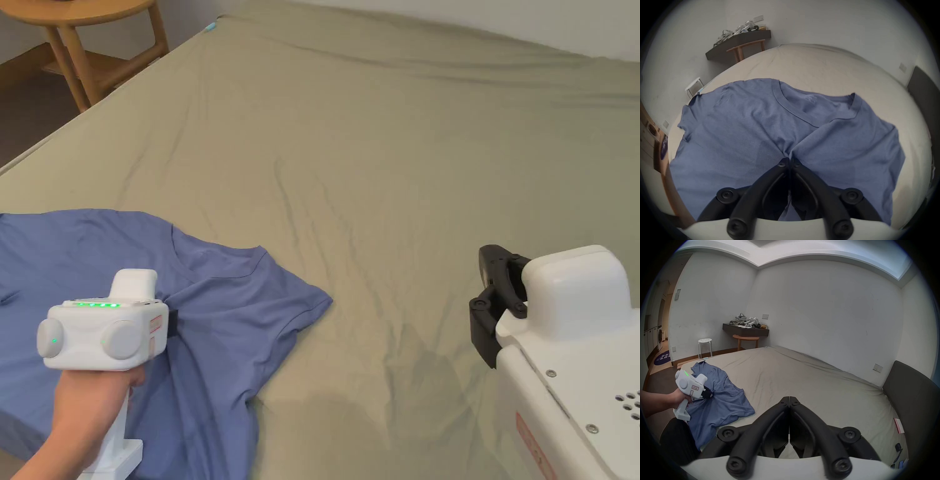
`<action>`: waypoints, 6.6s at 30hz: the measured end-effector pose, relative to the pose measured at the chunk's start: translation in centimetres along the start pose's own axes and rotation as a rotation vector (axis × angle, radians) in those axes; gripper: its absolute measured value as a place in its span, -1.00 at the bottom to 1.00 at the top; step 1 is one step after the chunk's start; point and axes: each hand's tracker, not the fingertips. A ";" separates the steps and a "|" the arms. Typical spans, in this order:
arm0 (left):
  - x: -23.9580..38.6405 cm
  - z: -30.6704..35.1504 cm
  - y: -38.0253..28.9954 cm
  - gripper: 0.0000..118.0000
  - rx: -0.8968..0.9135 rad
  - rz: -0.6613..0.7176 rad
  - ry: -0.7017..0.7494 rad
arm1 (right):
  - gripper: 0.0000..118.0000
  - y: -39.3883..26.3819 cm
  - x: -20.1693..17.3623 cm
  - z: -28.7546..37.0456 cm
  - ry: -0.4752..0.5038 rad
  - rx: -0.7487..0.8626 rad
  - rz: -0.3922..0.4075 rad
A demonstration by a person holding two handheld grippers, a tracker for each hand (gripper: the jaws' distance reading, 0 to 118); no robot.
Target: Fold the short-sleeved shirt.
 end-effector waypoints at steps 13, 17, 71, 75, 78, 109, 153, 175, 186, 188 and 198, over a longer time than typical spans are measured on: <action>0.8 14.5 2.3 -1.00 0.465 0.171 -0.087 | -0.98 1.3 3.1 4.8 -0.056 0.082 -0.071; 3.4 22.4 4.1 -1.00 0.670 0.119 -0.112 | -0.98 1.9 4.7 6.6 -0.094 0.121 -0.079; 33.2 14.4 2.2 0.67 0.397 -0.306 -0.444 | -0.97 -8.3 19.7 10.5 -0.395 -0.093 -0.156; 29.1 20.9 3.1 -0.08 0.578 -0.238 -0.331 | -0.97 -5.1 17.9 10.2 -0.372 -0.010 -0.102; 27.3 24.4 3.0 -0.83 0.672 -0.237 -0.286 | -0.97 -3.3 16.3 10.0 -0.358 0.037 -0.094; 24.2 14.0 -5.2 -1.00 0.183 -0.257 -0.154 | -0.97 -3.8 11.9 8.9 -0.317 0.050 -0.041; 25.2 11.2 -8.0 -0.90 0.013 -0.346 -0.176 | -0.77 -20.5 28.7 -22.0 0.040 -0.695 -0.143; 24.3 25.1 9.5 -0.90 0.637 -0.195 -0.185 | -0.77 -2.7 33.7 7.2 -0.354 -0.009 -0.370; 25.8 32.2 15.4 -0.90 0.817 -0.182 -0.225 | -0.76 5.0 33.0 15.4 -0.486 0.209 -0.340; 26.2 33.3 16.2 -0.90 0.844 -0.195 -0.226 | -0.76 6.2 33.1 16.3 -0.514 0.249 -0.333; 27.7 35.7 21.5 -0.90 0.878 -0.227 -0.281 | -0.76 12.2 35.4 16.9 -0.601 0.305 -0.301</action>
